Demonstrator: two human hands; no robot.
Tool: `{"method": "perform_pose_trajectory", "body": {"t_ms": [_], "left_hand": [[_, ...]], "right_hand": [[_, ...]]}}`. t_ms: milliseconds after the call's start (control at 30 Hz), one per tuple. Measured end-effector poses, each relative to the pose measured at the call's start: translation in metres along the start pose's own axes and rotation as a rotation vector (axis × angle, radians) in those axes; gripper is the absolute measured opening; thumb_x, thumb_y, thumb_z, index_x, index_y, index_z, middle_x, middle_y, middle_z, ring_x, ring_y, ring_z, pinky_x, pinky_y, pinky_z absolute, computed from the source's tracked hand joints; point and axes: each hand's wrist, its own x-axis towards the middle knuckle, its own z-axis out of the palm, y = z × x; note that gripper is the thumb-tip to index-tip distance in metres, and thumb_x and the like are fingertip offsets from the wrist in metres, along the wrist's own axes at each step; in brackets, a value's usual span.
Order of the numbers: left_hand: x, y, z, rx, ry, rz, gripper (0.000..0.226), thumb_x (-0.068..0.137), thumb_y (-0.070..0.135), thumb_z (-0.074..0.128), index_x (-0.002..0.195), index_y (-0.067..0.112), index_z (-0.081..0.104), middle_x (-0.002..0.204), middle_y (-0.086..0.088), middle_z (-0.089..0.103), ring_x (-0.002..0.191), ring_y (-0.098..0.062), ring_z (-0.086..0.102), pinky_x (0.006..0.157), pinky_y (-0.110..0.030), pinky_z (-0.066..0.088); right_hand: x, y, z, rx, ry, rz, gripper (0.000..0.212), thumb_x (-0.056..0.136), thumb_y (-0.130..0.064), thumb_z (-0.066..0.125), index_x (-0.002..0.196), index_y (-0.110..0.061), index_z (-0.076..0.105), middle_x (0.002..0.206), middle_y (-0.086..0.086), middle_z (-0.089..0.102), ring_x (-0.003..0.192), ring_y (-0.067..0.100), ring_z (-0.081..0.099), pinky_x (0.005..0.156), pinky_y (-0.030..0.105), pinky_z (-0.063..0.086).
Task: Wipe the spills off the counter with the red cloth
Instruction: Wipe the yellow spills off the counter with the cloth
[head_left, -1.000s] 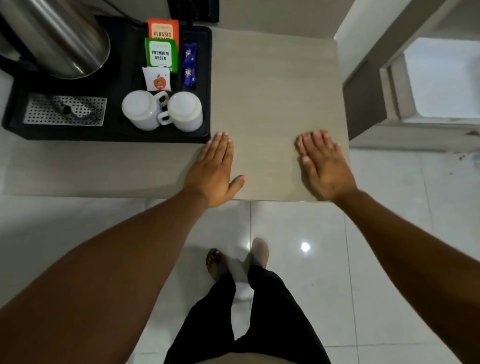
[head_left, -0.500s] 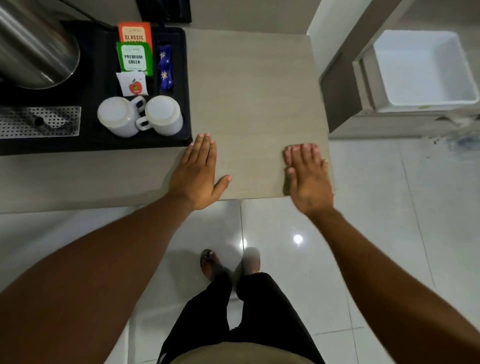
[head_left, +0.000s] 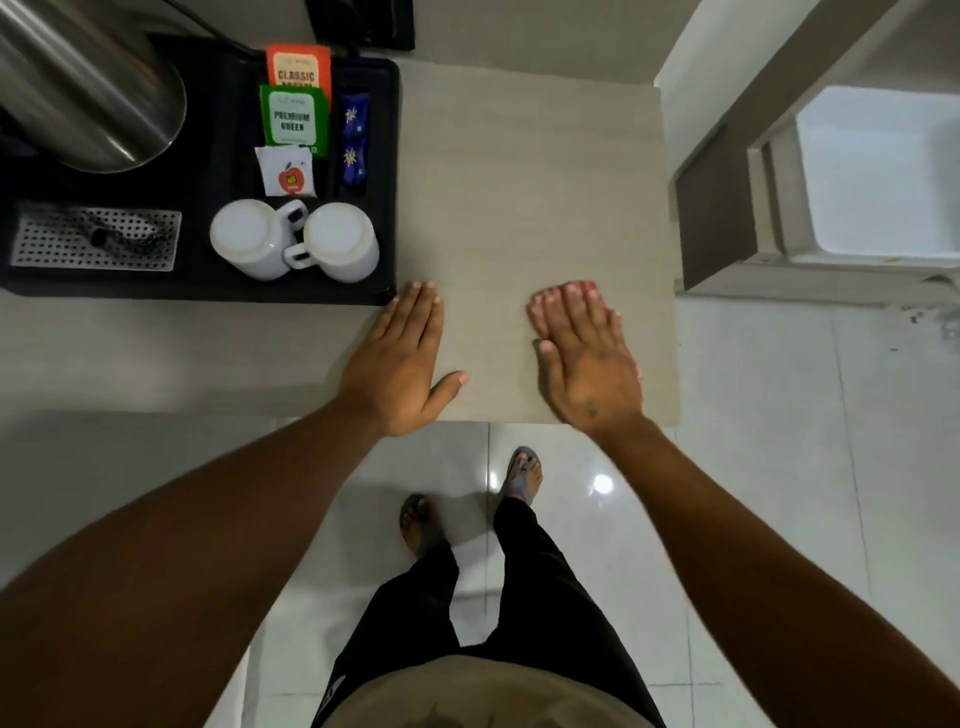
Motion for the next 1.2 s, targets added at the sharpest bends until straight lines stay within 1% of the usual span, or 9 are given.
{"method": "perform_pose_trajectory", "body": {"t_ms": [200,367,500,600,767,867,933,1067,1200], "left_hand": [[0.005,-0.004,-0.001,-0.040,-0.002,0.043,0.093,0.098,0.061,0.037,0.160,-0.004,0.014,0.170,-0.025,0.011,0.159,-0.036,0.004,0.130,-0.049,0.009],[0.005,-0.007,0.002,-0.015,-0.004,0.054,0.094,0.098,0.063,0.036,0.160,-0.004,0.012,0.169,-0.026,0.011,0.159,-0.037,0.002,0.129,-0.051,0.012],[0.006,-0.004,-0.001,-0.021,-0.016,0.034,0.095,0.098,0.067,0.029,0.160,-0.003,0.011,0.170,-0.025,0.011,0.160,-0.036,0.002,0.129,-0.051,0.013],[0.006,-0.004,0.002,-0.016,-0.016,0.031,0.095,0.098,0.067,0.030,0.161,-0.002,0.009,0.170,-0.024,0.010,0.160,-0.035,0.000,0.129,-0.052,0.014],[0.007,-0.004,0.001,-0.012,-0.016,0.028,0.095,0.099,0.065,0.031,0.162,0.000,0.004,0.171,-0.023,0.006,0.160,-0.034,-0.001,0.130,-0.049,0.009],[0.007,-0.003,0.001,-0.022,-0.011,0.027,0.095,0.098,0.065,0.031,0.162,0.001,0.003,0.171,-0.023,0.006,0.160,-0.034,-0.002,0.130,-0.046,0.003],[0.007,-0.004,0.001,-0.018,-0.014,0.028,0.095,0.098,0.065,0.030,0.162,0.000,0.003,0.171,-0.023,0.006,0.160,-0.034,-0.002,0.130,-0.045,0.002],[0.008,-0.003,-0.002,-0.030,-0.032,0.026,0.093,0.098,0.063,0.031,0.161,-0.002,0.007,0.171,-0.024,0.007,0.160,-0.035,0.000,0.130,-0.048,0.007],[0.008,-0.004,-0.004,-0.036,-0.053,0.031,0.096,0.097,0.066,0.033,0.160,-0.003,0.010,0.170,-0.025,0.009,0.159,-0.036,0.002,0.130,-0.049,0.009]], "right_hand": [[0.133,0.054,-0.042,-0.063,0.032,0.114,0.064,0.102,-0.045,0.017,0.159,-0.016,0.017,0.167,0.015,0.010,0.153,0.036,0.002,0.123,0.049,0.000],[0.214,-0.002,-0.045,-0.042,0.056,0.091,0.060,0.103,-0.041,0.024,0.157,-0.016,0.024,0.166,0.014,0.017,0.153,0.035,0.006,0.123,0.049,0.007],[0.167,-0.042,-0.017,-0.061,-0.015,-0.277,0.056,0.105,-0.037,0.026,0.158,-0.020,0.023,0.166,0.012,0.016,0.154,0.033,0.004,0.124,0.045,0.004],[0.110,-0.016,-0.009,-0.074,-0.075,-0.462,0.055,0.106,-0.037,0.029,0.158,-0.025,0.021,0.166,0.008,0.018,0.154,0.029,0.004,0.124,0.049,0.008],[0.144,0.066,-0.048,-0.053,0.002,-0.244,0.056,0.103,-0.034,0.031,0.158,-0.022,0.025,0.166,0.011,0.019,0.153,0.032,0.009,0.123,0.049,0.010],[0.215,0.065,-0.066,-0.037,0.031,-0.014,0.061,0.102,-0.040,0.025,0.159,-0.020,0.016,0.167,0.011,0.012,0.154,0.032,0.003,0.124,0.047,0.006],[0.250,0.041,-0.067,-0.029,0.040,0.031,0.062,0.100,-0.039,0.029,0.158,-0.018,0.020,0.167,0.012,0.014,0.153,0.033,0.004,0.124,0.048,0.007],[0.249,-0.024,-0.043,-0.034,0.029,-0.173,0.060,0.098,-0.029,0.040,0.156,-0.019,0.030,0.165,0.011,0.023,0.153,0.034,0.009,0.123,0.046,0.009],[0.161,-0.052,-0.008,-0.018,0.020,-0.340,0.056,0.102,-0.028,0.038,0.157,-0.020,0.028,0.165,0.010,0.022,0.153,0.032,0.008,0.124,0.047,0.009]]}}
